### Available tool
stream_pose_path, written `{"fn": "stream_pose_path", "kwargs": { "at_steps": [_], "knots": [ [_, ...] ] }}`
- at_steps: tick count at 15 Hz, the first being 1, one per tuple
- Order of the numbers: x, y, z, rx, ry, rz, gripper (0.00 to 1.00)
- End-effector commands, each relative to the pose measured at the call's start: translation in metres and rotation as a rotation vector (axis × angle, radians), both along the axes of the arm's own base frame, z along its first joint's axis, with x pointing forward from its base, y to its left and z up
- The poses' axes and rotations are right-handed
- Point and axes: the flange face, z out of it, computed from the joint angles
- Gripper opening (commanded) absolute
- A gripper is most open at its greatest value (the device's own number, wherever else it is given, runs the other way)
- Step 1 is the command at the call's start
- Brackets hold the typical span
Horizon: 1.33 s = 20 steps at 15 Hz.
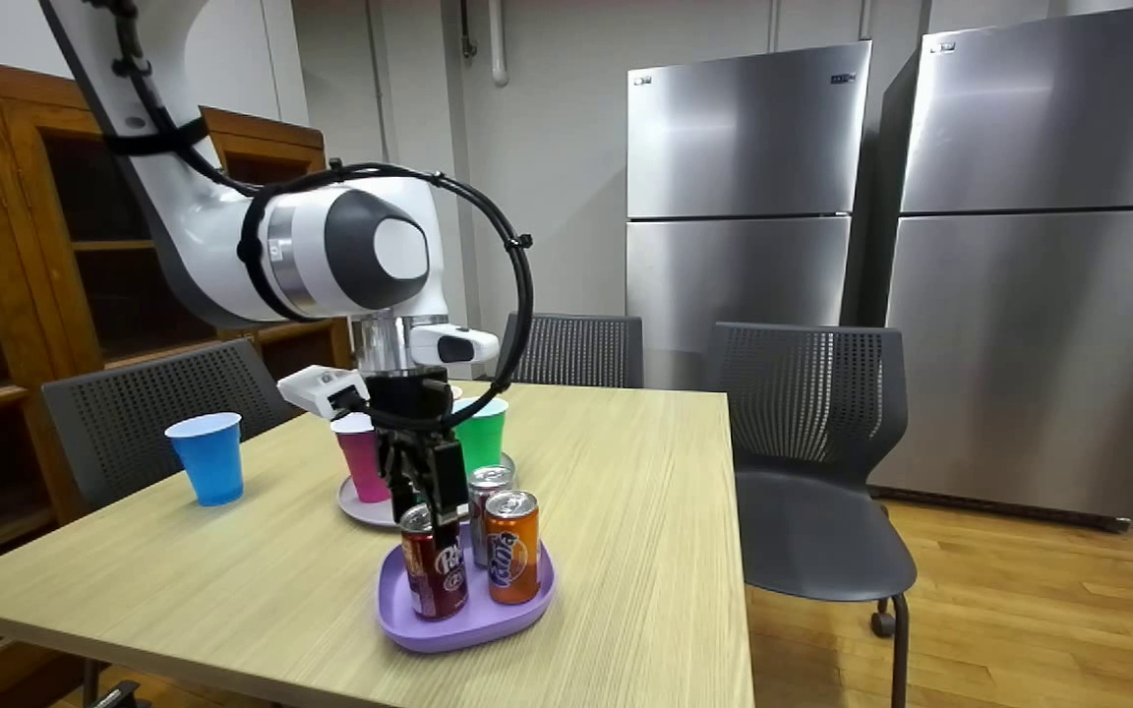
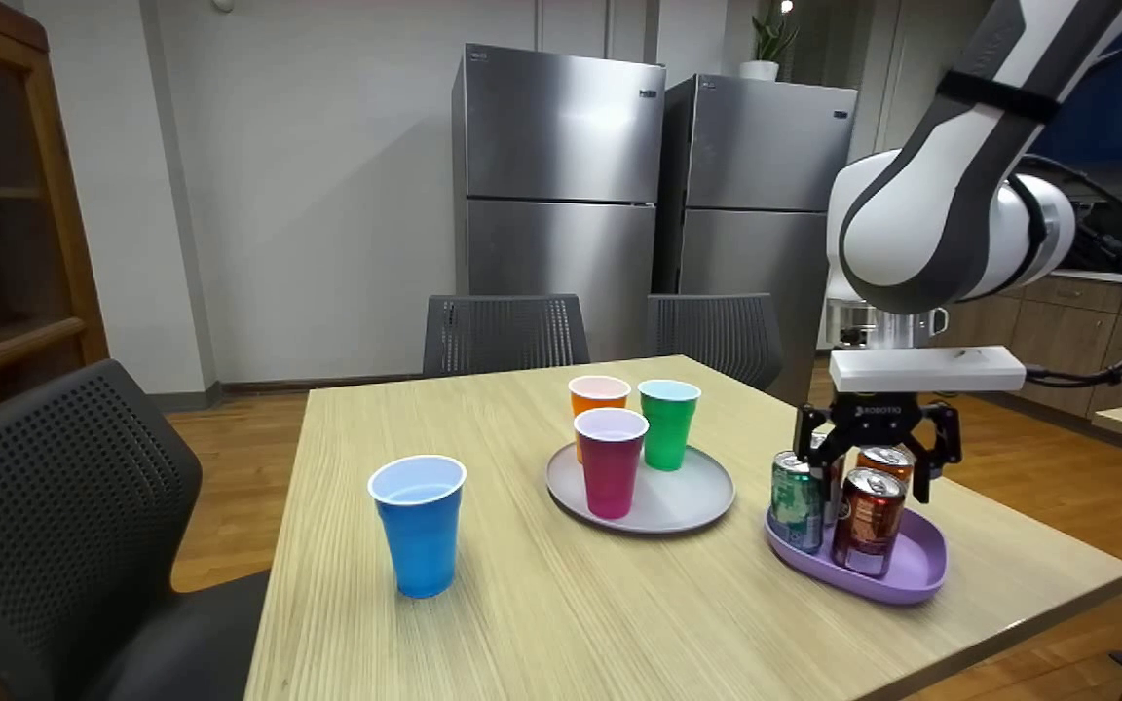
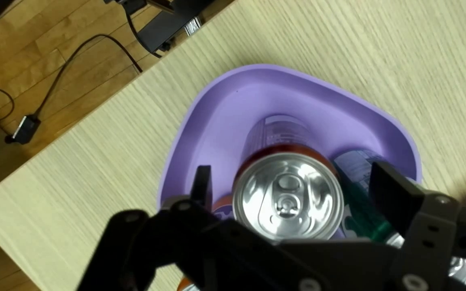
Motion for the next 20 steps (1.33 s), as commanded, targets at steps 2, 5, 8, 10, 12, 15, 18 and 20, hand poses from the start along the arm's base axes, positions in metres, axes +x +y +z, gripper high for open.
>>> {"fn": "stream_pose_path", "kwargs": {
  "at_steps": [2, 5, 8, 10, 12, 15, 18, 20],
  "knots": [
    [-0.002, 0.002, 0.012, -0.009, -0.023, -0.003, 1.0],
    [-0.008, 0.008, 0.019, -0.015, -0.035, 0.001, 1.0],
    [-0.02, 0.019, 0.026, -0.028, -0.048, 0.013, 1.0],
    [-0.032, 0.029, 0.031, -0.032, -0.059, 0.016, 1.0],
    [-0.046, 0.04, 0.036, -0.039, -0.073, 0.023, 1.0],
    [-0.062, 0.058, 0.047, -0.056, -0.101, 0.044, 1.0],
    [-0.051, 0.082, 0.063, -0.062, -0.132, 0.08, 1.0],
    [-0.051, 0.099, 0.077, -0.069, -0.167, 0.117, 1.0]
  ]
}}
